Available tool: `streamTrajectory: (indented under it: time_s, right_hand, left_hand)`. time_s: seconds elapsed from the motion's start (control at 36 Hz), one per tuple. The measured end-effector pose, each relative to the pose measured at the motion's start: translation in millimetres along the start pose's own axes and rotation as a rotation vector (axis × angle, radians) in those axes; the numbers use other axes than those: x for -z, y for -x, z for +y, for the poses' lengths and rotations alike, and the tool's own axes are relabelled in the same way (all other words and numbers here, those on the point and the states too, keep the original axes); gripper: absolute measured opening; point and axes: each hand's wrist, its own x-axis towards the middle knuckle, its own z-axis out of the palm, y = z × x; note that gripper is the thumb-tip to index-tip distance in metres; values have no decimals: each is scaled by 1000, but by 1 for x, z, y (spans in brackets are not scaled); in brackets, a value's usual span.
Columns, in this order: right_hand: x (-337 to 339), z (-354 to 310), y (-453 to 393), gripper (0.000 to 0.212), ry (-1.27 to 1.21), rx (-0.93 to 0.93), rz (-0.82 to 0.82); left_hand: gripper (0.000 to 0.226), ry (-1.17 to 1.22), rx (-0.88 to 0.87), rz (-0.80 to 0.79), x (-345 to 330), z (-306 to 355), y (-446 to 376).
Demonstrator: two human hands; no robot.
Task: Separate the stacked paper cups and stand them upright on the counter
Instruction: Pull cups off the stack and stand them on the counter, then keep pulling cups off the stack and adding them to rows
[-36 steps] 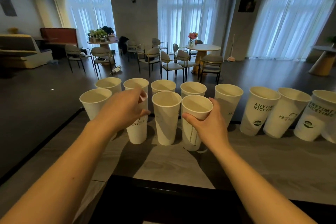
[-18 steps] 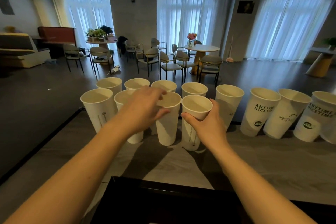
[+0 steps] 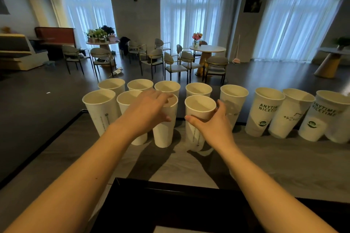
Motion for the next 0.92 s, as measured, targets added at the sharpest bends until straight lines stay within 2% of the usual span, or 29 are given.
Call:
streamTrajectory:
  time_s: [0.17, 0.28, 0.36, 0.5, 0.56, 0.64, 0.78, 0.86, 0.92]
  right_hand:
    - [27, -4, 20, 122, 35, 5, -36]
    - [57, 0, 38, 111, 71, 23, -62]
    - [83, 8, 57, 97, 73, 42, -97]
    - [140, 32, 96, 58, 73, 103, -165]
    - [167, 47, 111, 48, 164, 160, -153]
    - [205, 74, 127, 50, 330, 225, -118]
    - [287, 131, 158, 60, 621, 220, -58]
    - [330, 167, 175, 70, 786, 189, 14]
    - [356, 192, 187, 81, 795, 111, 49]
  left_hand:
    - [56, 35, 45, 140, 13, 28, 9]
    - [43, 166, 37, 198, 13, 65, 17]
    - [37, 290, 21, 155, 7, 101, 19]
    - [33, 543, 4, -16, -9, 178, 20]
    - [32, 615, 18, -75, -19, 213, 22]
    - [34, 667, 23, -146, -36, 257, 27]
    - [39, 777, 31, -297, -71, 355, 31]
    - [53, 831, 13, -337, -87, 419, 33]
    - [62, 854, -14, -354, -98, 460, 32]
